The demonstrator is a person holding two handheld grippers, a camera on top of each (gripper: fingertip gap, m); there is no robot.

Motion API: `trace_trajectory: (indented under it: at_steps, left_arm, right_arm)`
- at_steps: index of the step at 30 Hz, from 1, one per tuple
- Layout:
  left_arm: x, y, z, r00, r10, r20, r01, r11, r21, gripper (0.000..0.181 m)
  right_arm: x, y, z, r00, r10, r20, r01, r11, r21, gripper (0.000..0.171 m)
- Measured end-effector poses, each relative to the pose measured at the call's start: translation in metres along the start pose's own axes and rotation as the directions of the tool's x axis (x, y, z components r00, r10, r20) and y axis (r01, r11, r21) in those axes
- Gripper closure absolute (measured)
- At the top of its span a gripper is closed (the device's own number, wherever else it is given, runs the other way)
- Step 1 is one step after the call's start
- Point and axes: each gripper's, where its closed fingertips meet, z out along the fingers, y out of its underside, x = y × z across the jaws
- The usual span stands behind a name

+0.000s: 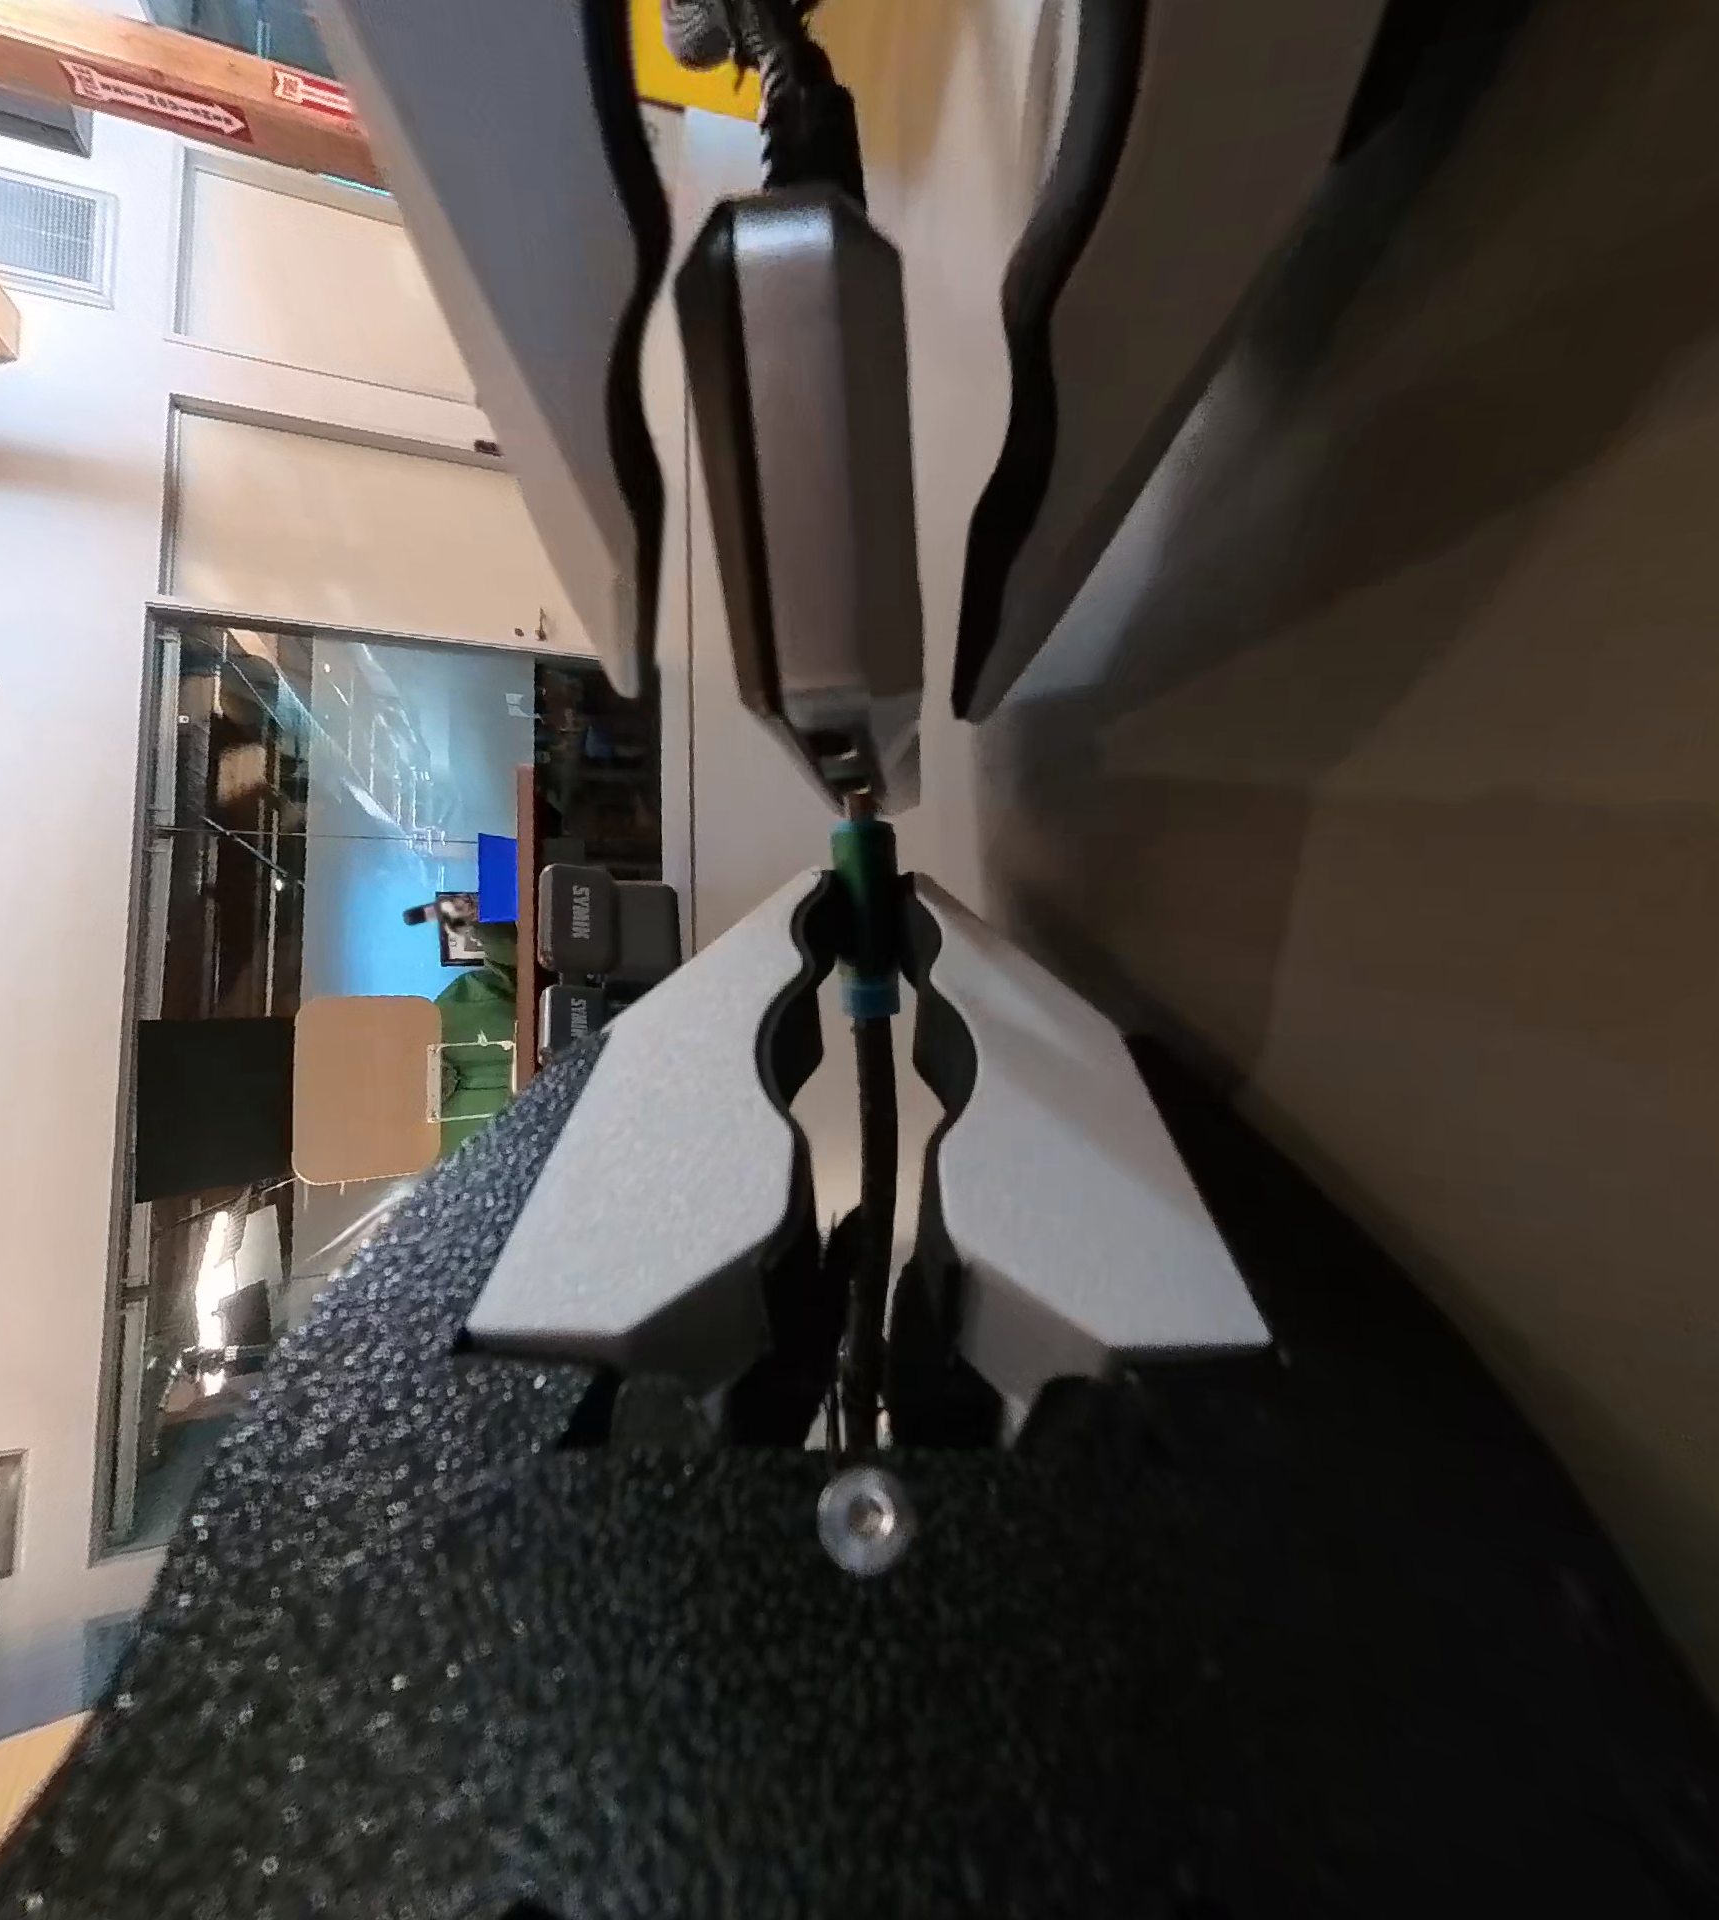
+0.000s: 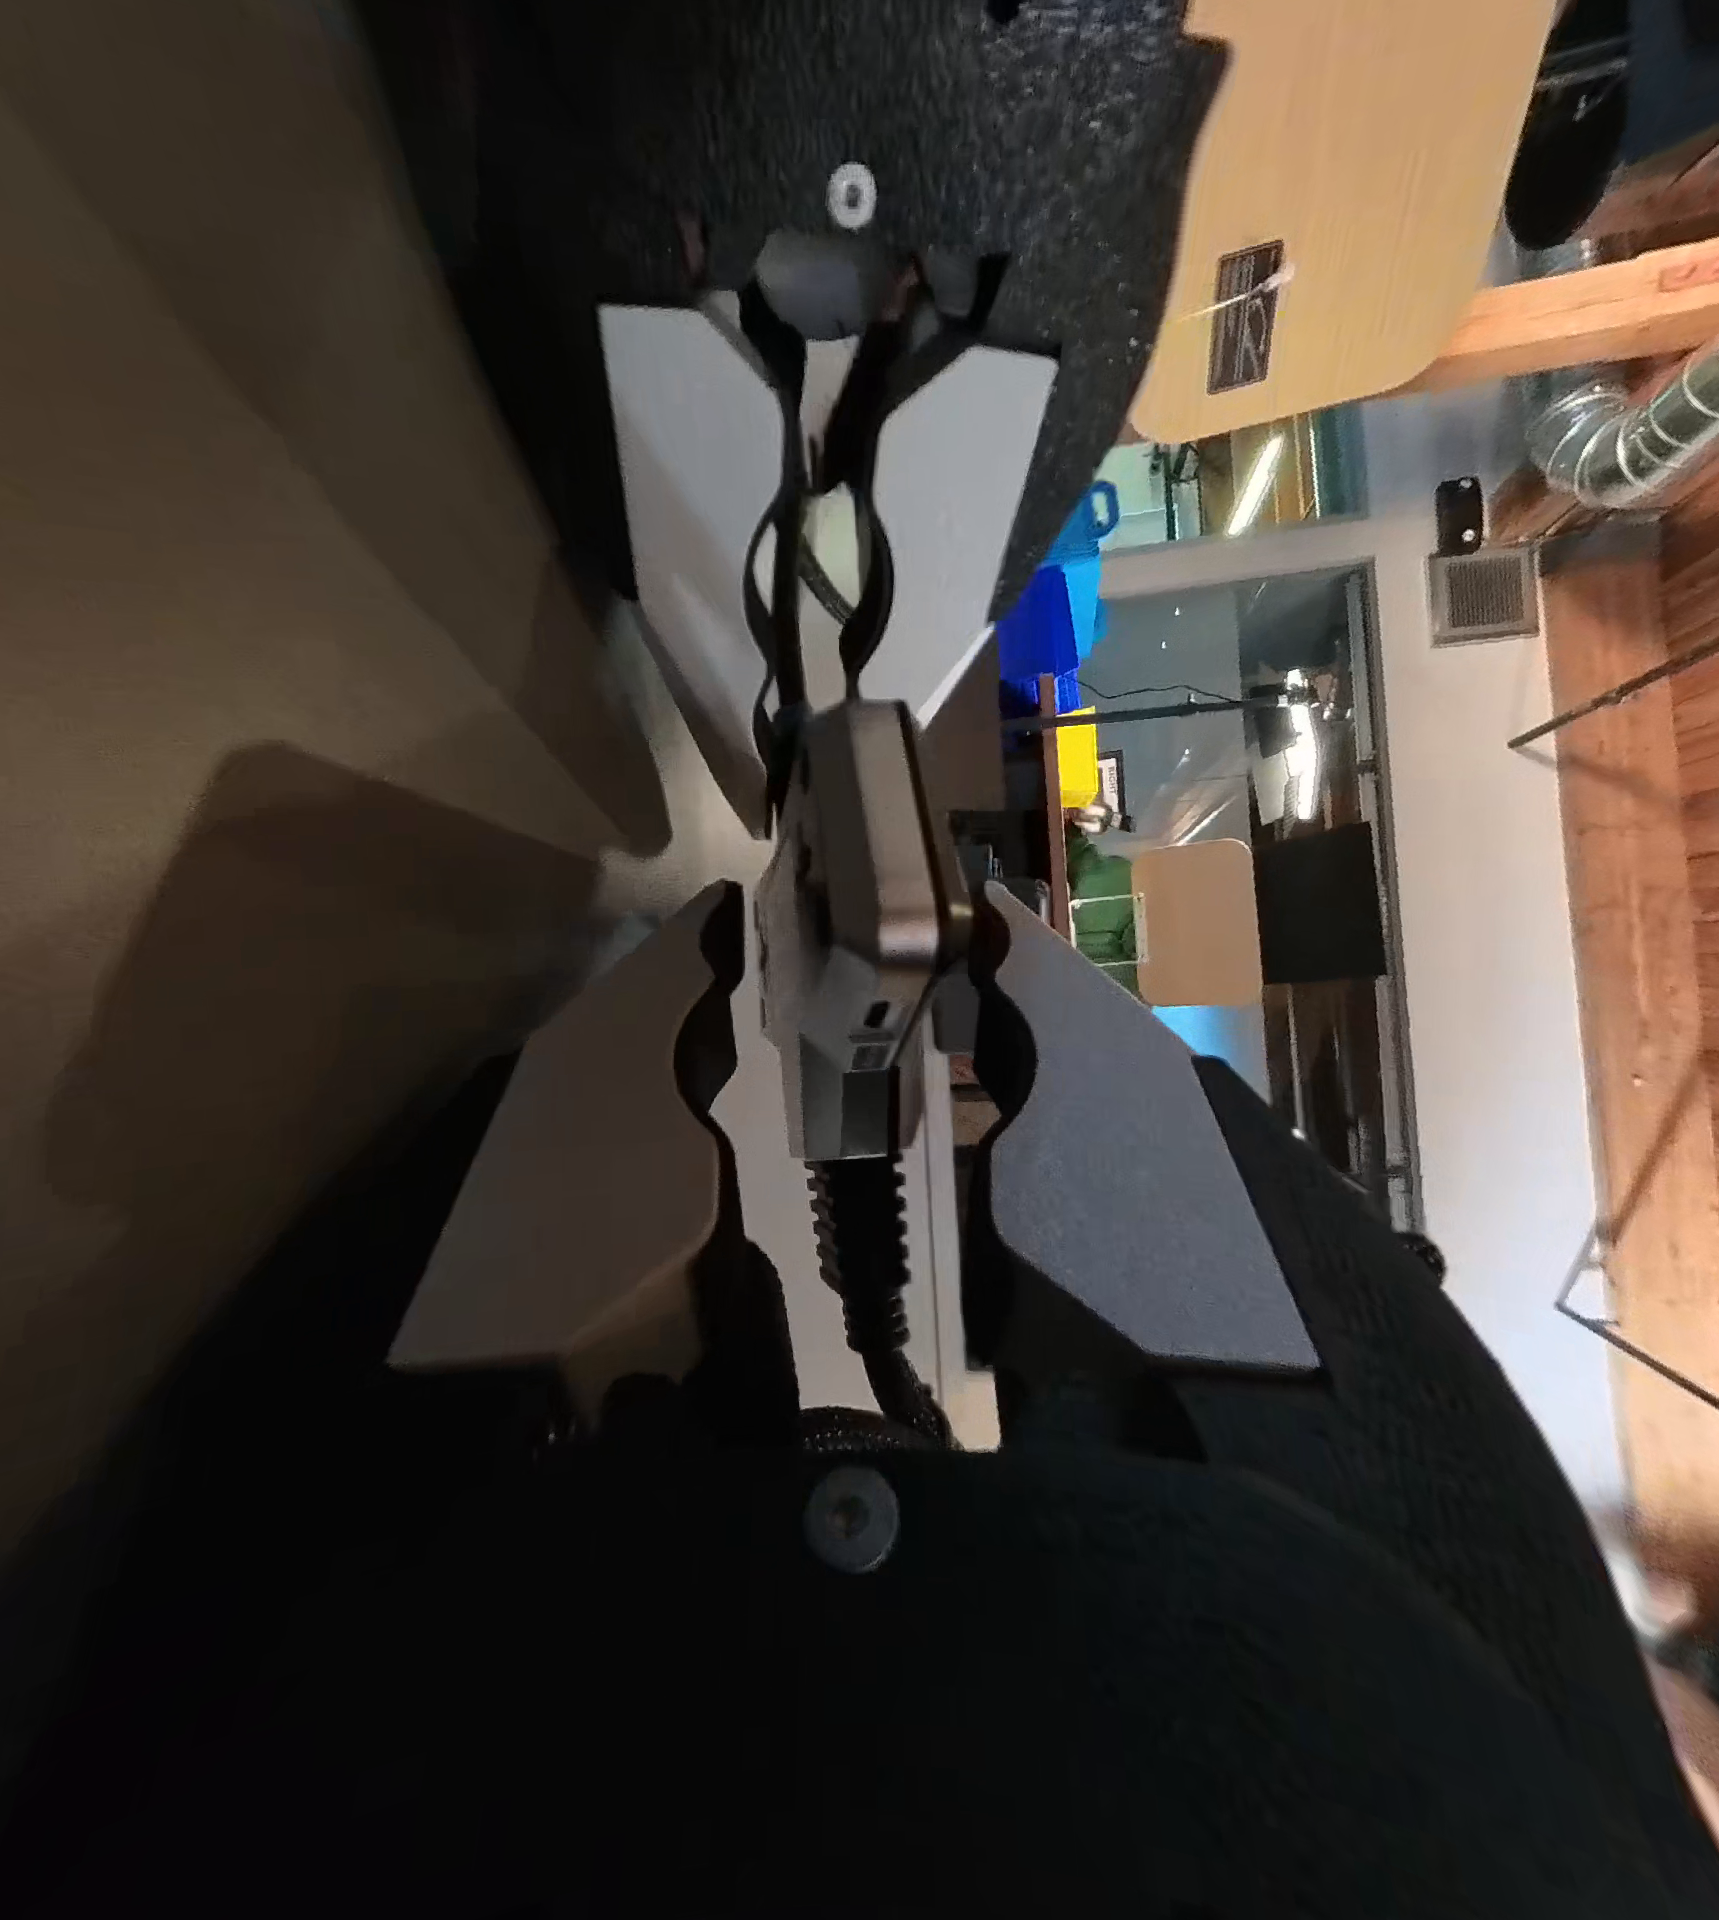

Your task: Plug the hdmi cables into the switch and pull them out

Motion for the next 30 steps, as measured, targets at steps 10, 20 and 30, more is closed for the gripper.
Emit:
trace_trajectory:
  at_steps: [10, 20, 30]
  left_arm:
    - [-0.001, 0.008, -0.005, 0.999, 0.048, 0.015, -0.049, 0.998, 0.032, 0.172]
    - [-0.013, 0.025, -0.003, 0.993, -0.119, 0.014, 0.118, 0.992, 0.039, 0.173]
    - [-0.009, -0.013, -0.023, 0.999, 0.012, 0.034, -0.022, 0.954, 0.298, 0.172]
  right_arm:
    - [0.018, -0.018, -0.017, 0.933, 0.351, 0.081, -0.36, 0.907, 0.216, 0.092]
    - [0.113, -0.022, -0.057, 0.708, 0.701, 0.086, -0.651, 0.6, 0.465, 0.087]
    - [0.1, 0.057, -0.046, 0.986, 0.126, -0.108, -0.137, 0.984, -0.11, 0.129]
